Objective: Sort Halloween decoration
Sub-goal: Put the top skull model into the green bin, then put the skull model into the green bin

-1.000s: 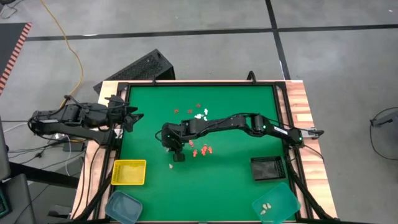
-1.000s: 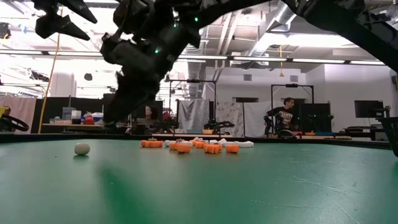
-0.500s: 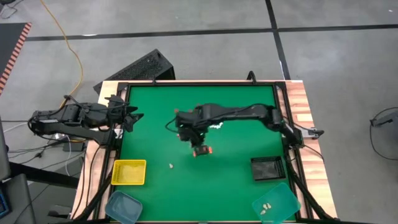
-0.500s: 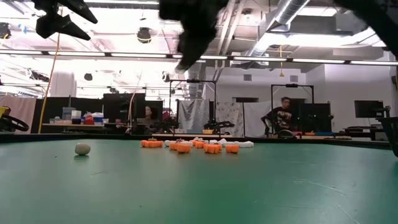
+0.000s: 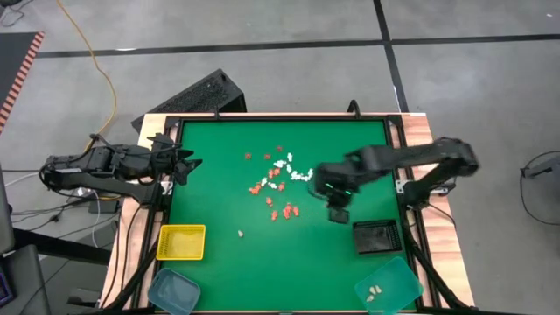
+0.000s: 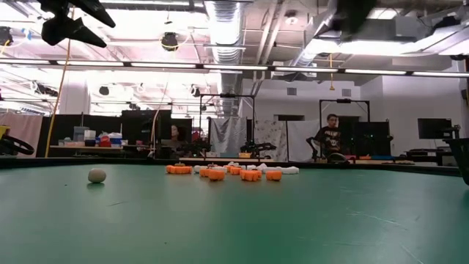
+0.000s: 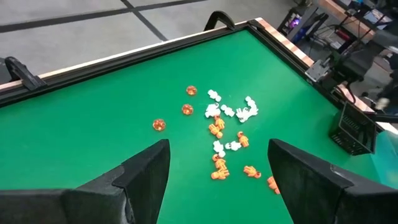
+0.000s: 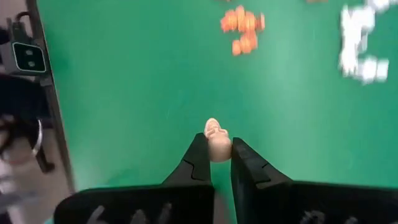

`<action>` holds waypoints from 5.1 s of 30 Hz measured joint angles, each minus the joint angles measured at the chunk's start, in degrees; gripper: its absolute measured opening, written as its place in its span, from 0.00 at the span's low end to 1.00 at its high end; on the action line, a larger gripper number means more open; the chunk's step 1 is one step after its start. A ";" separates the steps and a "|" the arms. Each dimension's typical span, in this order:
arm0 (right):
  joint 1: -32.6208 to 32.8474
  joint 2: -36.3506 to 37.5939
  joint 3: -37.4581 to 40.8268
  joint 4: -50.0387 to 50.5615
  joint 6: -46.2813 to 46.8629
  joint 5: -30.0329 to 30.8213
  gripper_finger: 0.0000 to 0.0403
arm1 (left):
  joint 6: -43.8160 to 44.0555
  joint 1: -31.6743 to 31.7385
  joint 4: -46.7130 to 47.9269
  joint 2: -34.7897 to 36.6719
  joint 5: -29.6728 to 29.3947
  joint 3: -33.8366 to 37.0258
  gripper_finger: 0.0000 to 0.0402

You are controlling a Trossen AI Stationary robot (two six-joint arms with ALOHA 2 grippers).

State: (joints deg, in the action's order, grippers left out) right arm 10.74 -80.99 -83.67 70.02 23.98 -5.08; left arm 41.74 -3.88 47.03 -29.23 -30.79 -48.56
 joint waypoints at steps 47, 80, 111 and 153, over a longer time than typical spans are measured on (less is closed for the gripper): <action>51.69 -4.15 27.83 -26.22 78.96 0.98 0.13 | 4.01 0.01 -0.05 -5.62 1.01 0.00 0.65; 20.83 6.74 20.58 -28.73 47.25 -2.02 0.35 | -0.35 0.00 0.04 -5.60 3.56 0.00 0.65; 7.63 -43.63 -19.94 -41.26 6.89 29.55 0.30 | -1.60 0.02 0.10 2.90 6.66 0.00 0.65; 12.82 -60.10 -35.75 -45.26 16.05 53.02 0.28 | -4.14 0.02 2.75 3.41 12.03 0.00 0.65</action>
State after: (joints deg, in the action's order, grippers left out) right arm 23.56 -141.10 -119.42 24.76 40.02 47.94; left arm 37.60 -3.86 49.78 -25.82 -18.75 -48.56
